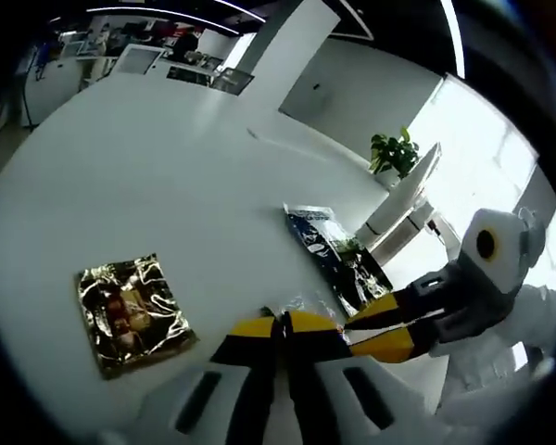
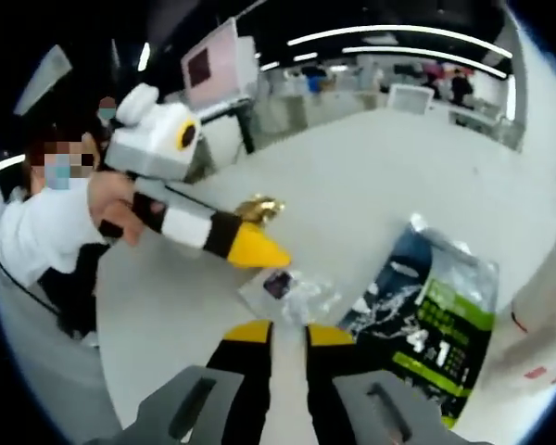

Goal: Arrange the skincare products in the storage area until every visible bottle or jar stands upright without overlapping.

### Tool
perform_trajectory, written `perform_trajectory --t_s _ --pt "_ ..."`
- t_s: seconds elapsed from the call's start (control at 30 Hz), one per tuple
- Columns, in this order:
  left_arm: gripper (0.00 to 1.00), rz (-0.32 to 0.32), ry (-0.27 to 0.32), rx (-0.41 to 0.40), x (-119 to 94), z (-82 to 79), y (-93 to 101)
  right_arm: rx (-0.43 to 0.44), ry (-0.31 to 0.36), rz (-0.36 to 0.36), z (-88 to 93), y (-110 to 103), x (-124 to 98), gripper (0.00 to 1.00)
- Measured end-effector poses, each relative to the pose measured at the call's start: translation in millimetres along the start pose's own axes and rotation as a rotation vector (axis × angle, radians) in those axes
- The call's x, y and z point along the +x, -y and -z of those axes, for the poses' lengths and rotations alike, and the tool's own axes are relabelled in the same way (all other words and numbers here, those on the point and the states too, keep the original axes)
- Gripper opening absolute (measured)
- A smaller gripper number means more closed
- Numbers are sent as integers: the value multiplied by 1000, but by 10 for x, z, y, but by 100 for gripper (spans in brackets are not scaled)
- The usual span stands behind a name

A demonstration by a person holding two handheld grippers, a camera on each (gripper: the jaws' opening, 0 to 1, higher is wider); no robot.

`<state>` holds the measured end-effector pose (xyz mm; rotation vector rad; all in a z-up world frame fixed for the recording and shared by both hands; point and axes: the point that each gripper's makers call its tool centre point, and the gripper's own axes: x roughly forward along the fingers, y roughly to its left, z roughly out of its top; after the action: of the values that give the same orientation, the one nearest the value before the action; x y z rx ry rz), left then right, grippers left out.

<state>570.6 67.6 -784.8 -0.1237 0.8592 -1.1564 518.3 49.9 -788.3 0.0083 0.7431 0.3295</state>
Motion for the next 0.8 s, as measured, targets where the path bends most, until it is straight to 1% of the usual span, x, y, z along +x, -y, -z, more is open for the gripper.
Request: perform_trajectory --t_s 0.13,0.2,0.23,0.3,0.47,0.57,0.67,0.8 --pt "0 -7 6 -2 -6 7 5 -5 16 -2 -48 -12 39 10" --pt "0 -8 5 1 -7 13 10 -39 15 12 -54 5 57 11" --pt "0 -9 5 1 -8 14 9 -50 7 12 -45 4 64 11" --pt "0 -11 7 -2 -10 16 9 -61 14 5 -54 8 73 11" --pt "0 -13 13 -9 -4 12 8 -55 27 6 -89 16 96 14" --pt "0 -16 14 -10 1 9 9 -65 24 11 -91 23 121 15" --pt "0 -15 15 -9 1 13 11 -94 14 18 -82 52 138 14" --pt "1 -16 15 -6 -4 12 5 -101 2 5 -88 66 145 14"
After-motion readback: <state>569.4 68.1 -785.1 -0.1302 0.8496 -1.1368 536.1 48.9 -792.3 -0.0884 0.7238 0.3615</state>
